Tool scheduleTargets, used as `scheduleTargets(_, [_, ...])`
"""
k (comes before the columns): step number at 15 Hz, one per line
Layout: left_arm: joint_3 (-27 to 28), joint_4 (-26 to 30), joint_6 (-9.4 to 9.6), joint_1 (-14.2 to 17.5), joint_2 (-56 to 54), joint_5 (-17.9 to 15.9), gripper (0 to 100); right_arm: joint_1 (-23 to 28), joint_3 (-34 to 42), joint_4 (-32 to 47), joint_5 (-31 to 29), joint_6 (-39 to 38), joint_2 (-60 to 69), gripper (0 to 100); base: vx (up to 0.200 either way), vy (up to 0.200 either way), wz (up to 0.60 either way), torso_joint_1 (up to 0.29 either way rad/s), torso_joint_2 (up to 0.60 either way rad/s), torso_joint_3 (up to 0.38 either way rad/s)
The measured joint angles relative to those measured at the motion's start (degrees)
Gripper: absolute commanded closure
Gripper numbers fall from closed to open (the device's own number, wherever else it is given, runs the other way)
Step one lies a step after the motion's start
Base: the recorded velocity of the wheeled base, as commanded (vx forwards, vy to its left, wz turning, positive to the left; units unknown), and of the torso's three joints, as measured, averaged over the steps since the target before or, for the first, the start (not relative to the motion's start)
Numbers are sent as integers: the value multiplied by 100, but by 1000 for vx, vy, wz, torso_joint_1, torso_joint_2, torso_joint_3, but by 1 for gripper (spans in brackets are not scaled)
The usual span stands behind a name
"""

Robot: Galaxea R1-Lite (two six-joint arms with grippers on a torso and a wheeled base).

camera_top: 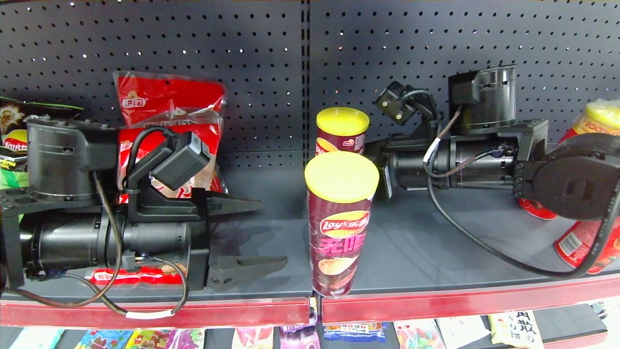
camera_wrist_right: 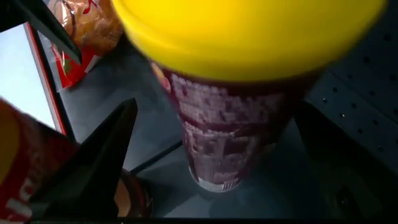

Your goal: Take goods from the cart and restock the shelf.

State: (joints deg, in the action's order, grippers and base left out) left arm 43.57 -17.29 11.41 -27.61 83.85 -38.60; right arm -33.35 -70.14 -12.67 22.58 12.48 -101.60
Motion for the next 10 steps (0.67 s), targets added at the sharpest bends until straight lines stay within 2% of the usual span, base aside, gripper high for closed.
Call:
scheduleTargets(6, [-182, -1, 9, 13, -4, 23, 0, 39, 957, 0, -332, -34, 837, 0, 0, 0, 0, 0, 0, 0])
scheduleTargets(10, [-482, 0, 24, 118, -30, 397, 0, 124, 1915, 18, -778, -110, 1769, 0, 0, 0, 0, 0, 0, 0])
